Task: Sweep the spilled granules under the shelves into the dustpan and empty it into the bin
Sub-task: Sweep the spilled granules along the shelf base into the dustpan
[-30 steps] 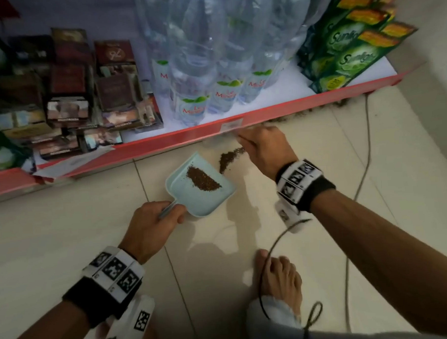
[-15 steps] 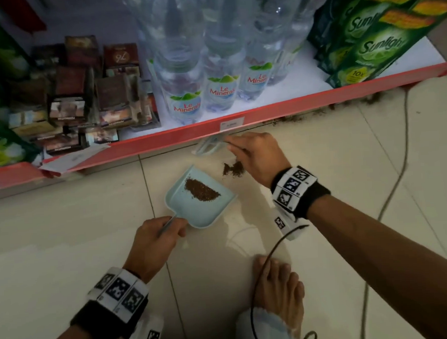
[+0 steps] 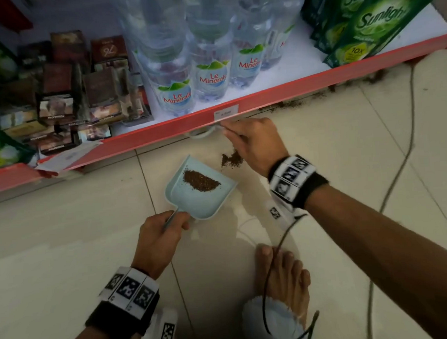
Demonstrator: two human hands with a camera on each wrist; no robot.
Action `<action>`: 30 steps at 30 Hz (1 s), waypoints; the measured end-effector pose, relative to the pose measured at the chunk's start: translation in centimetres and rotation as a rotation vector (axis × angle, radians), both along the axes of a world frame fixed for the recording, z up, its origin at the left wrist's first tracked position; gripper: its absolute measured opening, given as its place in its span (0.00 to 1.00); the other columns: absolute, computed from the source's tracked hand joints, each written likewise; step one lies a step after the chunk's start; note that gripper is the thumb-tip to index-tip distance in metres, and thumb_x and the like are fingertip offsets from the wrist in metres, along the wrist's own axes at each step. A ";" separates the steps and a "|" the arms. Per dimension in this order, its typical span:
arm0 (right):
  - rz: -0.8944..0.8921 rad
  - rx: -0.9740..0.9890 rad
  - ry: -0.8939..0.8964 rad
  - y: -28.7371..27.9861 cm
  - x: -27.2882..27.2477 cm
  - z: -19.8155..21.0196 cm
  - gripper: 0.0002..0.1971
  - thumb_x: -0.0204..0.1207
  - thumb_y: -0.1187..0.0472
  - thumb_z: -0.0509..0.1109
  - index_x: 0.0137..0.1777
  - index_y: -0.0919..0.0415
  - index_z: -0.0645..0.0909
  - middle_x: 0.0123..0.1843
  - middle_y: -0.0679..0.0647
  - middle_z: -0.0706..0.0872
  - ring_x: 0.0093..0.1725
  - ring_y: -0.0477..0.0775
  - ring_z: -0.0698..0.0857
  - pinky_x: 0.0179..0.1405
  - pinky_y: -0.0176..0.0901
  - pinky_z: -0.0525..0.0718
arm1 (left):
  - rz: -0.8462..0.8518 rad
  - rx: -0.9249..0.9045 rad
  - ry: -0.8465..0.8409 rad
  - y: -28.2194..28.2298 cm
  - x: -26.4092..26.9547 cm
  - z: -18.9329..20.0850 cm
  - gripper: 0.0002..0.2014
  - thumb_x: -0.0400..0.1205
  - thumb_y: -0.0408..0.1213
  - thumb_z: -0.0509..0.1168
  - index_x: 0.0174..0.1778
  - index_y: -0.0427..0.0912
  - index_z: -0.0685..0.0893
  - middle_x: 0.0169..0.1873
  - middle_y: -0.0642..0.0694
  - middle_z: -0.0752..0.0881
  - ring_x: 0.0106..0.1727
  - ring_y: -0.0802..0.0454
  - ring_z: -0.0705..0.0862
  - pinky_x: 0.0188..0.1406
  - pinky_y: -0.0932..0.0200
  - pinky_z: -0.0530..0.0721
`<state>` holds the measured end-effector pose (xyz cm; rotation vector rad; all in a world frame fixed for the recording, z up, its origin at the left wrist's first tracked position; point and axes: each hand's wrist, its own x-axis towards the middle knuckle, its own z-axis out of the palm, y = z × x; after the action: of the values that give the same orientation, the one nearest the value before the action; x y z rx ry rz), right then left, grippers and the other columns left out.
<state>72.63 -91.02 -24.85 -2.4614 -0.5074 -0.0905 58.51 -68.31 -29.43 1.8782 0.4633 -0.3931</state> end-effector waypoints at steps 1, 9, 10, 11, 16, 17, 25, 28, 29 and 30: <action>0.016 0.000 0.019 1.0 0.5 -0.4 0.12 0.83 0.60 0.67 0.61 0.58 0.88 0.53 0.58 0.92 0.50 0.60 0.90 0.56 0.49 0.87 | 0.004 0.003 0.001 0.1 -0.1 0.0 0.16 0.73 0.51 0.65 0.21 0.48 0.83 0.14 0.54 0.71 0.20 0.58 0.69 0.27 0.59 0.69; 0.105 -0.377 0.102 -3.7 0.4 0.2 0.11 0.84 0.58 0.64 0.55 0.59 0.87 0.42 0.64 0.87 0.43 0.69 0.86 0.42 0.54 0.83 | 0.057 0.018 0.002 1.4 -1.5 0.0 0.16 0.70 0.53 0.64 0.22 0.47 0.82 0.14 0.53 0.72 0.21 0.57 0.69 0.27 0.57 0.69; 0.107 -0.385 0.092 -4.8 0.3 0.7 0.11 0.83 0.58 0.65 0.55 0.59 0.87 0.40 0.64 0.87 0.40 0.69 0.85 0.40 0.53 0.83 | 0.065 0.008 0.008 1.4 -1.5 0.0 0.16 0.69 0.54 0.64 0.22 0.46 0.82 0.14 0.53 0.72 0.21 0.56 0.69 0.27 0.57 0.69; 0.110 -0.369 0.091 -5.6 0.2 1.1 0.11 0.84 0.57 0.65 0.56 0.59 0.88 0.39 0.63 0.87 0.38 0.68 0.85 0.39 0.53 0.83 | 0.065 0.002 0.012 1.5 -1.5 0.0 0.17 0.69 0.54 0.64 0.22 0.46 0.82 0.15 0.53 0.72 0.21 0.56 0.69 0.27 0.57 0.69; 0.178 -0.138 0.046 -4.6 0.5 1.8 0.11 0.84 0.59 0.67 0.58 0.60 0.89 0.40 0.58 0.88 0.38 0.59 0.86 0.44 0.47 0.85 | 0.010 -0.003 0.024 1.0 -1.0 0.1 0.15 0.69 0.51 0.63 0.22 0.45 0.81 0.15 0.53 0.71 0.21 0.56 0.69 0.27 0.58 0.68; 0.198 -0.106 0.054 -3.7 0.6 1.5 0.11 0.83 0.61 0.68 0.59 0.61 0.89 0.42 0.58 0.89 0.39 0.57 0.86 0.45 0.44 0.84 | 0.001 -0.006 0.026 0.9 -0.9 0.1 0.15 0.68 0.51 0.63 0.22 0.45 0.81 0.15 0.53 0.71 0.21 0.56 0.69 0.27 0.58 0.68; 0.318 -0.190 0.261 -4.7 0.9 0.6 0.11 0.82 0.63 0.70 0.61 0.59 0.89 0.48 0.58 0.91 0.44 0.59 0.87 0.52 0.46 0.85 | 0.024 0.003 0.061 1.4 -2.1 -0.2 0.17 0.65 0.58 0.62 0.21 0.47 0.80 0.15 0.53 0.71 0.23 0.52 0.68 0.28 0.56 0.67; 0.281 -0.234 0.246 -7.5 0.9 1.1 0.11 0.81 0.64 0.70 0.60 0.58 0.89 0.46 0.56 0.90 0.41 0.58 0.87 0.50 0.48 0.86 | 0.011 0.019 0.041 1.2 -1.9 0.0 0.15 0.70 0.52 0.63 0.20 0.48 0.80 0.16 0.52 0.71 0.22 0.54 0.69 0.27 0.58 0.67; 0.259 -0.224 0.247 -8.1 0.8 1.3 0.11 0.81 0.63 0.70 0.61 0.58 0.89 0.45 0.55 0.89 0.40 0.57 0.87 0.49 0.52 0.87 | -0.003 0.017 0.028 1.1 -1.7 0.0 0.16 0.71 0.51 0.63 0.20 0.48 0.80 0.16 0.52 0.71 0.21 0.54 0.69 0.27 0.58 0.67; 0.234 -0.194 0.239 -8.6 0.5 1.5 0.11 0.82 0.63 0.69 0.61 0.58 0.89 0.44 0.55 0.89 0.40 0.56 0.87 0.48 0.53 0.87 | -0.019 0.011 0.018 0.7 -1.3 0.1 0.16 0.71 0.51 0.63 0.20 0.47 0.80 0.15 0.52 0.71 0.21 0.55 0.69 0.26 0.59 0.67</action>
<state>73.09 -99.58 -23.36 -2.5325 -0.7206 0.3599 57.16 -67.59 -29.36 1.8924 0.4606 -0.4213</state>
